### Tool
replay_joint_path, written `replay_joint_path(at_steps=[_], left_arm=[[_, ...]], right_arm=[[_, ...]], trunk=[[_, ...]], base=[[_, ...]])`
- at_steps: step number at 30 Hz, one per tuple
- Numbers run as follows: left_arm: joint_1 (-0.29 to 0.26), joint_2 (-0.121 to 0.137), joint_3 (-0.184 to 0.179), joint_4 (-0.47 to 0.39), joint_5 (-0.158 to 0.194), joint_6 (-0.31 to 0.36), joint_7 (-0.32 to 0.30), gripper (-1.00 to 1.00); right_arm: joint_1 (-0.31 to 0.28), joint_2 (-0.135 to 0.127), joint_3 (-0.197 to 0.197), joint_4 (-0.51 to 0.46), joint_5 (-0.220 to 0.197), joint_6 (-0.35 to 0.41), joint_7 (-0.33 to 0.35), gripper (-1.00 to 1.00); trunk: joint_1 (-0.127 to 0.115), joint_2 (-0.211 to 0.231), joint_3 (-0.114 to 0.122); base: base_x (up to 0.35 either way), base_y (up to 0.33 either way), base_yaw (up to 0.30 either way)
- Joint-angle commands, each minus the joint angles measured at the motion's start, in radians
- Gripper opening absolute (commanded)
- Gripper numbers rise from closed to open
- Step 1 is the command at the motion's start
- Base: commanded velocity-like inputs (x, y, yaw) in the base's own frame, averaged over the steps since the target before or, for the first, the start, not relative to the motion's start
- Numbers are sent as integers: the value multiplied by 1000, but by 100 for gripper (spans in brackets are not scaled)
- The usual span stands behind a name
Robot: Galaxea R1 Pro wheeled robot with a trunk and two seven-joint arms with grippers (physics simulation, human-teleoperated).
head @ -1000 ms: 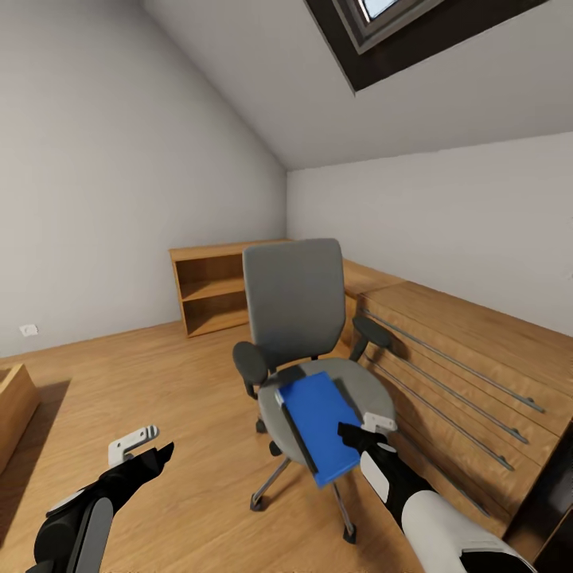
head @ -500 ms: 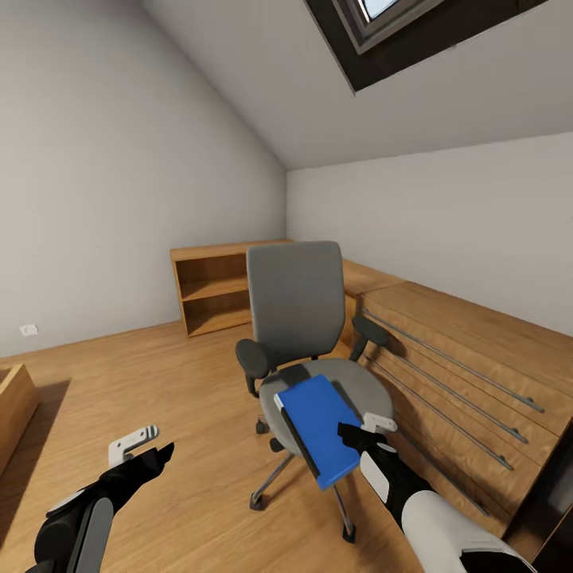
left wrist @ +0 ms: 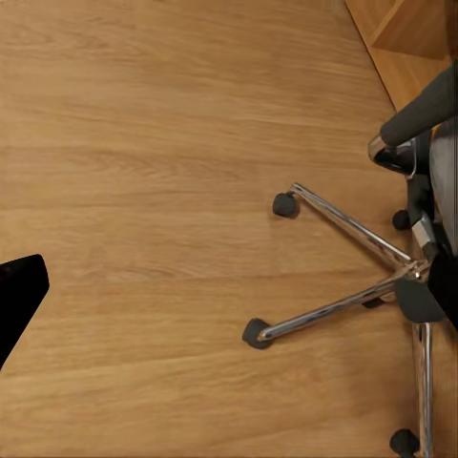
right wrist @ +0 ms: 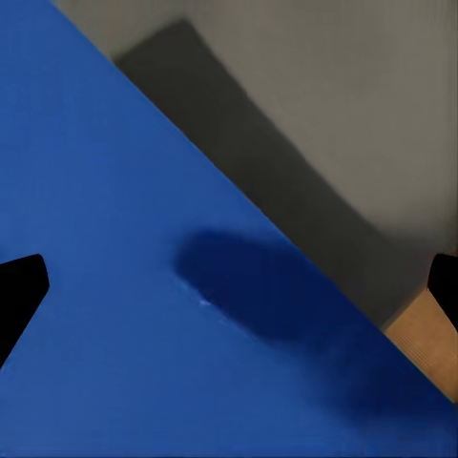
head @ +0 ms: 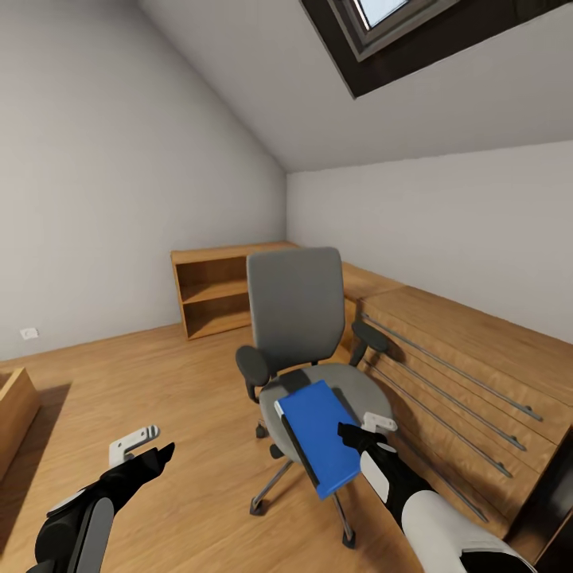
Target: In the bedroom, organize the workspace by keeping the computer under the desk, ensuring the monitor is on the desk, placing the keyboard on the desk next to the monitor, placing the mouse on the desk next to the keyboard, moving the folder from the swivel chair onto the desk next to the mouse, stacking the notebook on top of the folder with the pen on top of the notebook, and positioning the swivel chair next to the desk.
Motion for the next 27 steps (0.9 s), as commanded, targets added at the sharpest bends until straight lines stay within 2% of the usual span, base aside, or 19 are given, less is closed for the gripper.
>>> replay_joint_path(at_steps=[1,27], left_arm=[[-1,-1,1,-1,10,5,6,100],[-1,-2,1,-1,10,5,6,100]], right_arm=[[0,1,-3,-1,-3,2,-2,100],[0,-2,-3,-4,-6,1,-2,100]], trunk=[[-4,7,2],[-104,189,84]], base=[[0,0,0],[0,0,0]])
